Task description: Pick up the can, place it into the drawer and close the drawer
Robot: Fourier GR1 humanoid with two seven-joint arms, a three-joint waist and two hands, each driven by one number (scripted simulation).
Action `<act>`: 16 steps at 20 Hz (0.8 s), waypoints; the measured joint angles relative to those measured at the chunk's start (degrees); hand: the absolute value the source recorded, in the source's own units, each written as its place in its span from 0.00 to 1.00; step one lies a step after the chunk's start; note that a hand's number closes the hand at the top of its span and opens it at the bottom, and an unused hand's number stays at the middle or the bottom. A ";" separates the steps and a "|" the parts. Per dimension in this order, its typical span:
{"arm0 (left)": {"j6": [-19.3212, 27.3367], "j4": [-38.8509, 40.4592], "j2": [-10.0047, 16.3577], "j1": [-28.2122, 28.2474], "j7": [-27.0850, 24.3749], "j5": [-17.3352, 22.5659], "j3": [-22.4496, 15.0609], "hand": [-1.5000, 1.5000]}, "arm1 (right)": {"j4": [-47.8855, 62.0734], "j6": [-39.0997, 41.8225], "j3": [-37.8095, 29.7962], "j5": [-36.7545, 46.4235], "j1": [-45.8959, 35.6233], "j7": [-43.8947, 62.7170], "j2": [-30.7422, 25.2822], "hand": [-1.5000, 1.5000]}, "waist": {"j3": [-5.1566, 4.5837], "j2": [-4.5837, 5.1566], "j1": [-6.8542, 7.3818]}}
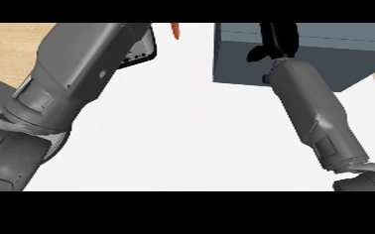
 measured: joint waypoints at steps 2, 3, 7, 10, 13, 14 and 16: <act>-0.24 -1.63 -0.04 2.21 -0.10 -0.21 -0.44 0.00 | 2.44 -0.42 -0.19 0.79 -1.91 0.31 -0.16 0.00 | 0.01 0.08 0.25; -0.68 -2.53 0.72 2.50 0.58 -0.13 -0.40 0.00 | 3.68 -0.21 -0.25 1.14 -2.85 0.40 -0.41 0.00 | 0.04 0.14 0.39; -0.92 -6.05 1.83 4.66 1.77 -0.35 -0.82 0.00 | 7.53 0.32 -0.89 1.62 -5.77 -0.08 -0.88 0.00 | 0.24 0.45 0.72; -1.15 -8.44 2.47 6.50 2.35 -0.55 -1.21 0.00 | 9.28 0.24 -1.86 1.07 -6.99 -1.45 -1.09 0.00 | 0.32 0.65 0.79; -1.68 -10.73 3.70 8.41 2.77 -0.46 -1.18 0.00 | 9.92 0.54 -3.55 -0.76 -7.30 -4.48 -0.95 0.00 | 0.36 0.68 0.78; -1.73 -11.51 4.01 8.76 3.21 -0.49 -1.30 0.00 | 10.03 0.78 -4.16 -1.41 -7.50 -5.37 -0.87 0.00 | 0.42 0.69 0.76; -2.44 -13.22 5.03 10.00 3.76 -0.34 -1.32 0.00 | 10.32 0.85 -5.22 -2.46 -7.64 -7.28 -0.96 0.00 | 0.47 0.73 0.79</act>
